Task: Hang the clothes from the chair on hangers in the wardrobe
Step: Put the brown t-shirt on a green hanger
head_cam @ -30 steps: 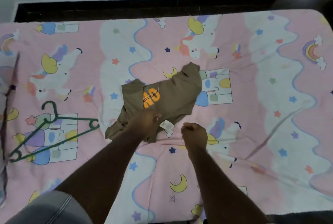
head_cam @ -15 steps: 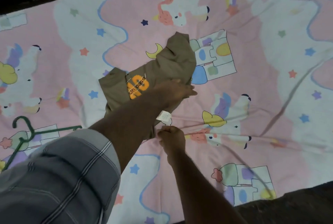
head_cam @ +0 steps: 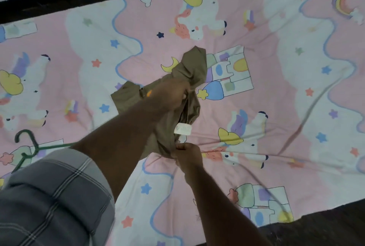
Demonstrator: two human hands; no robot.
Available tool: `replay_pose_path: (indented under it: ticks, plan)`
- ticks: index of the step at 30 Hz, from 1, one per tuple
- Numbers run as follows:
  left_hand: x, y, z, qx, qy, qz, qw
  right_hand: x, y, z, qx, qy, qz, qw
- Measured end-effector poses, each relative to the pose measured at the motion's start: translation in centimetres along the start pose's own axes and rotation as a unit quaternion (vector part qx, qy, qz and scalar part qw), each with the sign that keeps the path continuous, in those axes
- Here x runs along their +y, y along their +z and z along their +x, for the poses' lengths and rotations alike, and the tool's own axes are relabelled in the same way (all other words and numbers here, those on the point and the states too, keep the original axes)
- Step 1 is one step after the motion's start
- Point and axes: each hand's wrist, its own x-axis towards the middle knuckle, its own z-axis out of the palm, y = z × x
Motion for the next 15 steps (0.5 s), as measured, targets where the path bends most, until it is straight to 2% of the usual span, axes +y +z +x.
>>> replay_pose_path:
  ticks: [4, 8, 11, 15]
  plan:
    - [-0.6, -4.7, -3.1, 0.126, -0.078, -0.062, 0.987, -3.6, -5.9, -1.5, 0.064, -0.030, 0.008, 0.997]
    - [0.1, -9.7, -6.4, 0.206, -0.161, -0.169, 0.950, -9.1, -12.1, -3.2, 0.136, -0.116, 0.002, 0.984]
    - [2.1, -12.9, -9.7, 0.230, -0.213, -0.259, 0.914, -14.4, -16.2, -5.9, 0.179, -0.209, -0.046, 0.960]
    - [5.1, -16.6, -13.4, 0.248, -0.211, -0.309, 0.894, -21.3, -20.7, -10.2, 0.210, -0.327, -0.076, 0.918]
